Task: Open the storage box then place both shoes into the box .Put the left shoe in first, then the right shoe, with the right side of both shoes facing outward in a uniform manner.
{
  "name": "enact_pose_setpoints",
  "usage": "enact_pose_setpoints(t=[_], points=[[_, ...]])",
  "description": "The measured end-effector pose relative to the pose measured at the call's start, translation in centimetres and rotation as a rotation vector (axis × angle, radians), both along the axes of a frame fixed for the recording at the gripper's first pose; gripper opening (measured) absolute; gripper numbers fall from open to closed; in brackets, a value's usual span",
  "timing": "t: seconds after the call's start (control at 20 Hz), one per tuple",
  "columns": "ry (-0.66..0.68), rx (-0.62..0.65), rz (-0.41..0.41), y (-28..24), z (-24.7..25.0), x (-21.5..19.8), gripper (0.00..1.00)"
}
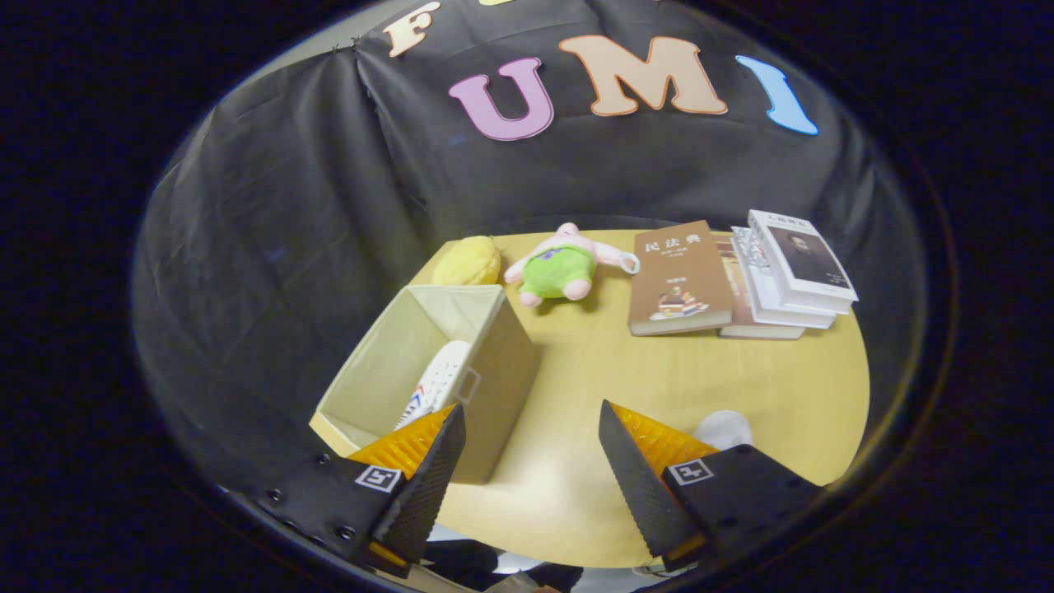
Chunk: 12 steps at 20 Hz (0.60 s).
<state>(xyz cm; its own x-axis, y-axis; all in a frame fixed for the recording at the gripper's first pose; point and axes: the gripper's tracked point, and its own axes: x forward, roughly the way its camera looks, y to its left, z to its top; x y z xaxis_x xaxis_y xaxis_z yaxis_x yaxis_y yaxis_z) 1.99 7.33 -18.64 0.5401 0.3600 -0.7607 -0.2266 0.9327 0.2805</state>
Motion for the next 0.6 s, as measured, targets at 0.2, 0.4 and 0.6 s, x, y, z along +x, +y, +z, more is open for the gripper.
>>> enact_pose_setpoints(t=[0.2, 0.4, 0.6], points=[[-0.002, -0.114, -0.019, -5.9, -1.8, -0.7, 1.00], [0.039, -0.187, -0.032, -10.5, -4.3, -2.1, 1.00], [0.095, -0.234, -0.025, -14.0, -7.2, -3.7, 1.00]])
